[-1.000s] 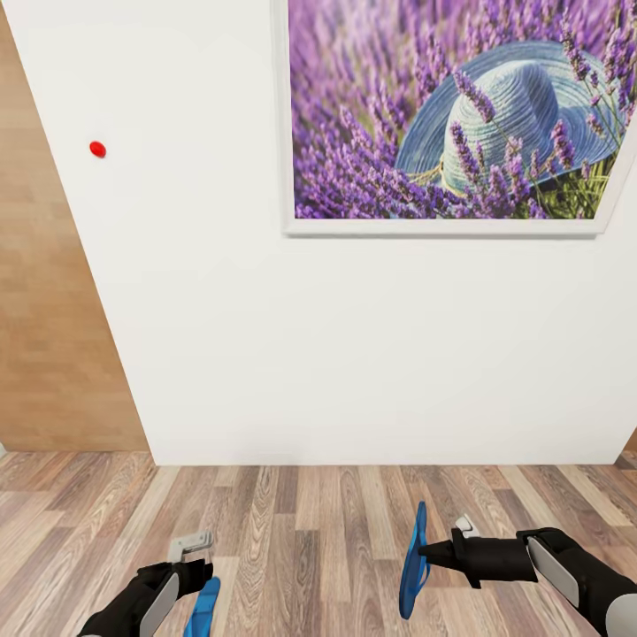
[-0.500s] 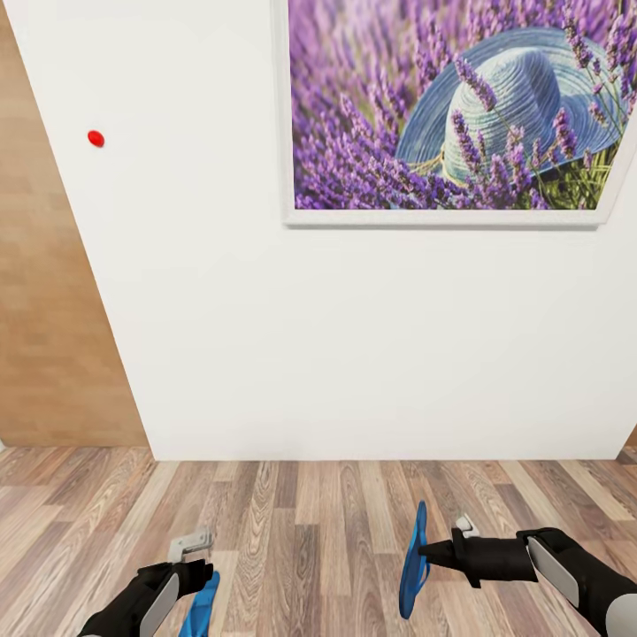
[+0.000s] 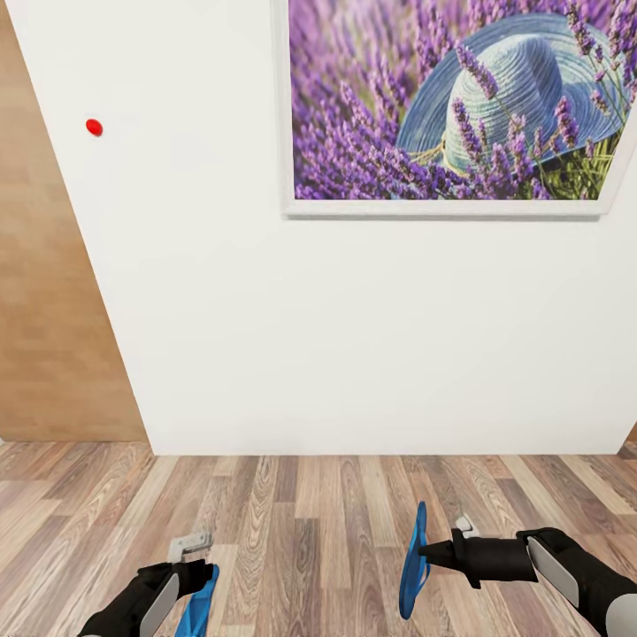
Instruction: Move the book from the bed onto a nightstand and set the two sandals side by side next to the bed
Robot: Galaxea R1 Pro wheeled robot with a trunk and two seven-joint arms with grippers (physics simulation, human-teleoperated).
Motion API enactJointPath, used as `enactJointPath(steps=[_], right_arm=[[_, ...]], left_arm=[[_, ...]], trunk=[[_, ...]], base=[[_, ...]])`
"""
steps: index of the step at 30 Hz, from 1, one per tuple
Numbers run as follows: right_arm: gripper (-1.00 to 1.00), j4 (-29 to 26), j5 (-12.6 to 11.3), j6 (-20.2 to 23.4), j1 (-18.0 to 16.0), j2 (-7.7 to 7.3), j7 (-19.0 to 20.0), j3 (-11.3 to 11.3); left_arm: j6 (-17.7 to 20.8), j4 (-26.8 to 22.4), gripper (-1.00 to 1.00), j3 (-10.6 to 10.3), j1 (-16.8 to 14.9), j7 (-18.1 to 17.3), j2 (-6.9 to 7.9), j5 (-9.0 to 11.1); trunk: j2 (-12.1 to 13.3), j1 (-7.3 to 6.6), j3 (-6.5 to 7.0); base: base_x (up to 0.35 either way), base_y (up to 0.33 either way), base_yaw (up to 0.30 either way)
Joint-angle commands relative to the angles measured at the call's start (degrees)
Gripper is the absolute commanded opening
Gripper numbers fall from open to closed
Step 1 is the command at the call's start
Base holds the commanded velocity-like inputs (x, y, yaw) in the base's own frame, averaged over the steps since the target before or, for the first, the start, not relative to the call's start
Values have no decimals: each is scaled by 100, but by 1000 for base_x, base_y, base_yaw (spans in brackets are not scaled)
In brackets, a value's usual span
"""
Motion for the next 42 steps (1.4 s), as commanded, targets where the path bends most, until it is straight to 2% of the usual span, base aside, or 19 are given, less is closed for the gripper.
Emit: enactJointPath(steps=[1, 6, 13, 16, 19, 20, 21, 22, 25, 27, 30, 42], right_arm=[[-100, -1, -43, 33, -7, -5, 15, 24], [-100, -1, -44, 33, -9, -5, 15, 24], [-100, -1, -46, 33, -6, -5, 15, 20], [-100, -1, -44, 33, -6, -5, 15, 21], [-100, -1, -46, 33, -6, -5, 12, 20], [-100, -1, -46, 33, -8, -5, 13, 20], [-100, -1, -44, 33, -8, -5, 12, 20], [-100, -1, -44, 33, -8, -5, 10, 20], [-100, -1, -45, 33, -9, -5, 7, 19], [-100, -1, -43, 33, -8, -5, 3, 21], [-100, -1, -43, 33, -8, -5, -1, 24], [-100, 5, -42, 27, -9, -5, -18, 26]], left_arm=[[29, -13, 100, -22, -1, 39, 3, 60], [38, -25, 100, -9, -1, 37, 12, 51], [112, -60, 100, -16, -26, 27, 54, 8], [336, -59, 100, -22, -62, 24, 99, -49], [579, -65, 100, -27, -98, -139, 311, -290], [598, -65, 100, -29, -101, -299, 364, -363], [619, -65, 100, -31, -104, -720, 494, -568], [625, -65, 100, -32, -110, -919, 553, -707], [626, -66, 100, -26, -126, -1229, 628, -1127], [627, -74, 100, -25, -131, -1307, 639, -1275], [632, -217, 100, -24, -132, -1343, 622, -1330], [645, -523, 100, -32, -133, -1349, 575, -1355]], trunk=[[-44, 22, -24], [-245, 132, -114], [-245, 132, -114], [-245, 132, -114], [-245, 132, -114], [-245, 132, -114], [-245, 132, -114], [-245, 132, -114], [-245, 132, -114], [-245, 132, -114], [-245, 132, -114], [-726, 395, -330]], base=[[0, 0, 0], [0, 0, 0], [0, 0, 0], [0, 0, 0], [0, 0, 0], [0, 0, 0], [0, 0, 0], [0, 0, 0], [0, 0, 0], [0, 0, 0], [0, 0, 0], [0, 0, 0]])
